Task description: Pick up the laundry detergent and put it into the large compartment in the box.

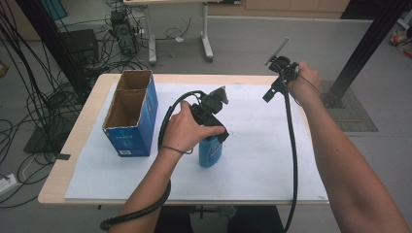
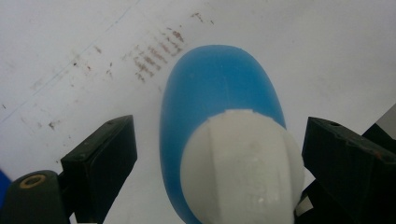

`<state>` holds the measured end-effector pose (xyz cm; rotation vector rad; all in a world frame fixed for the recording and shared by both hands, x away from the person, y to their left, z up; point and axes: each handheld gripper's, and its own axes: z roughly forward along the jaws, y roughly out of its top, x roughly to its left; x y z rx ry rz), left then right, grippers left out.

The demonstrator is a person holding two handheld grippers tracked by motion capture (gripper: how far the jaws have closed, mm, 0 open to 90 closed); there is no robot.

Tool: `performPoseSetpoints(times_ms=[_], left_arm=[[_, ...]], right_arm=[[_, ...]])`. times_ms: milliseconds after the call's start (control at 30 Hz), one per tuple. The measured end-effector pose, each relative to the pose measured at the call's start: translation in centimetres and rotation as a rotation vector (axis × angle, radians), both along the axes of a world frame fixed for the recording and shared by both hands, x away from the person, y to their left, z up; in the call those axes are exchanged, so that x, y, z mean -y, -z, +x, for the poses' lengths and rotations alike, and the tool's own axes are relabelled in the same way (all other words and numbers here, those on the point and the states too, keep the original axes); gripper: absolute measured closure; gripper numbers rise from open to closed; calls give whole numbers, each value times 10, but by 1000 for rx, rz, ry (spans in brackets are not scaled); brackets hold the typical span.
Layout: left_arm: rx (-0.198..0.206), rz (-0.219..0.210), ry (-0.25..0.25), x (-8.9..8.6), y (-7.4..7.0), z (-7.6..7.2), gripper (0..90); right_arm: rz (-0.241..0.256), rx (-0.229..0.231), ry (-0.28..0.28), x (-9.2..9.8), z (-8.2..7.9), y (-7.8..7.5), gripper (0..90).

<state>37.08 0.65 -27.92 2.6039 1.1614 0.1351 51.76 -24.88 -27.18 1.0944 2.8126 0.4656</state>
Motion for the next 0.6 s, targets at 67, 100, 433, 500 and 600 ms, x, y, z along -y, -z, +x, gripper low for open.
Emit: performPoseSetpoints(times_ms=[67,100,433,500,600], left_arm=[[0,2,0,0,0,0,115],[-1,6,1,0,1,1,116],[-5,7,-1,1,1,1,137],[-7,6,-3,2,1,1,141],[-5,9,-2,1,1,1,150]], right_arm=[[-2,-5,3,0,0,0,47],[-2,-4,3,0,0,0,46],[1,-1,4,2,-1,-1,46],[4,-3,7,1,-1,-1,47],[3,3,1,1,-1,-1,47]])
